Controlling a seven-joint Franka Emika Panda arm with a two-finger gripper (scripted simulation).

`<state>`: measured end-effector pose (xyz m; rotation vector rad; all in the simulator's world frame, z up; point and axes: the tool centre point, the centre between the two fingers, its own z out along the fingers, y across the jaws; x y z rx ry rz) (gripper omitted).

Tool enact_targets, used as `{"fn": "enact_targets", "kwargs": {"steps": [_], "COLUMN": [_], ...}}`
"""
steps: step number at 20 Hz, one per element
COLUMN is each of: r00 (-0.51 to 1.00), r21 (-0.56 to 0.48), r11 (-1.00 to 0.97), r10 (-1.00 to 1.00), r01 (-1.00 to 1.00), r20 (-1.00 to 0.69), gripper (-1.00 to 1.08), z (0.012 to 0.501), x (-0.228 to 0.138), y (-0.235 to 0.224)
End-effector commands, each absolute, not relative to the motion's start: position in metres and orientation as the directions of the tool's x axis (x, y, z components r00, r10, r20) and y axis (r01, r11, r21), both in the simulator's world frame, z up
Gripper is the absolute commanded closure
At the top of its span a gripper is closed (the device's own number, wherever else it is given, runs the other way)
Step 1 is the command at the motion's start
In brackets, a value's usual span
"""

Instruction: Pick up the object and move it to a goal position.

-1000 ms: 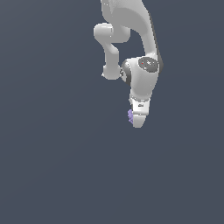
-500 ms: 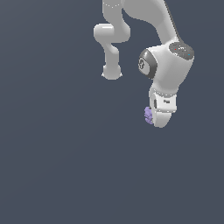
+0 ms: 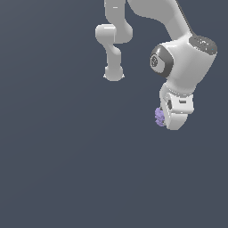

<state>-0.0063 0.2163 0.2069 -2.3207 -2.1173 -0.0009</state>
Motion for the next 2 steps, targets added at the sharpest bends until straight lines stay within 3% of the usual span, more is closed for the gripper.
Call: {"fn": "enact_targets", "kwargs": {"steps": [1, 2], "r00": [0.092, 0.092], "r21": [0.0, 0.0], "r11": [-0.092, -0.092], "r10": [0.996, 0.996], "r01": [0.996, 0.996], "r20": [0.0, 0.0], "gripper": [1.08, 1.08], "z": [0.2087, 0.2088], "x": [-0.0049, -0.0048], "y": [0.2182, 0.2183]}}
